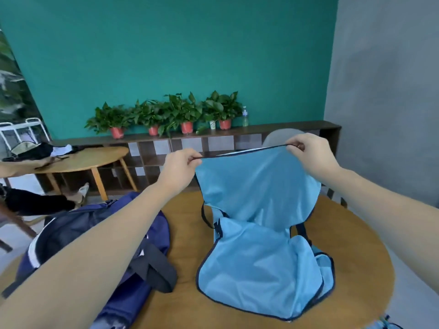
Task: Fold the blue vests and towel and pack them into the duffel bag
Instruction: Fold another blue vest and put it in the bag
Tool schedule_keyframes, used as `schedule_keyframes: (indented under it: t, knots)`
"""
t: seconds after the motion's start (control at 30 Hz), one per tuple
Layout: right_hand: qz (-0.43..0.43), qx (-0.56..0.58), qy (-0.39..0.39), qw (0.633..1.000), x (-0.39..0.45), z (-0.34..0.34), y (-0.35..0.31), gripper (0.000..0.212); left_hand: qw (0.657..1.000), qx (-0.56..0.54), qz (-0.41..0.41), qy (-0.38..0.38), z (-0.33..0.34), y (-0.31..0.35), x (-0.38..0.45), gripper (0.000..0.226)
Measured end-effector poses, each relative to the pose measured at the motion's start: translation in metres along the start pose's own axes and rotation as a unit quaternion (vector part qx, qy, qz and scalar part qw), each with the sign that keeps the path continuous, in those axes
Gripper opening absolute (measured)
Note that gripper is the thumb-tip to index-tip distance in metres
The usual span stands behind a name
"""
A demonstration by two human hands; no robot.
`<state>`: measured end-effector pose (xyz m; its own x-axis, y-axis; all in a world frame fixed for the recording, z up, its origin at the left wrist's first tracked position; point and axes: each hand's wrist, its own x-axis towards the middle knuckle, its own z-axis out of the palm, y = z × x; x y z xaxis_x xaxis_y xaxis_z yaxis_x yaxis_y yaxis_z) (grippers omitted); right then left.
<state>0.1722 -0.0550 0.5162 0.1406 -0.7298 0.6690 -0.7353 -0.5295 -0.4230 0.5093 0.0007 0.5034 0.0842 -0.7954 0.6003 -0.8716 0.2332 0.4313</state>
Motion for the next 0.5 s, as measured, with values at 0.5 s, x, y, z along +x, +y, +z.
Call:
schedule_keyframes:
  t: [0.5]
  knots:
    - [-0.061, -0.011, -0.211, 0.975, -0.288, 0.063, 0.022, 0.008, 0.983, 0.058, -0.006, -0.172, 0.081, -0.032, -0.266, 0.01]
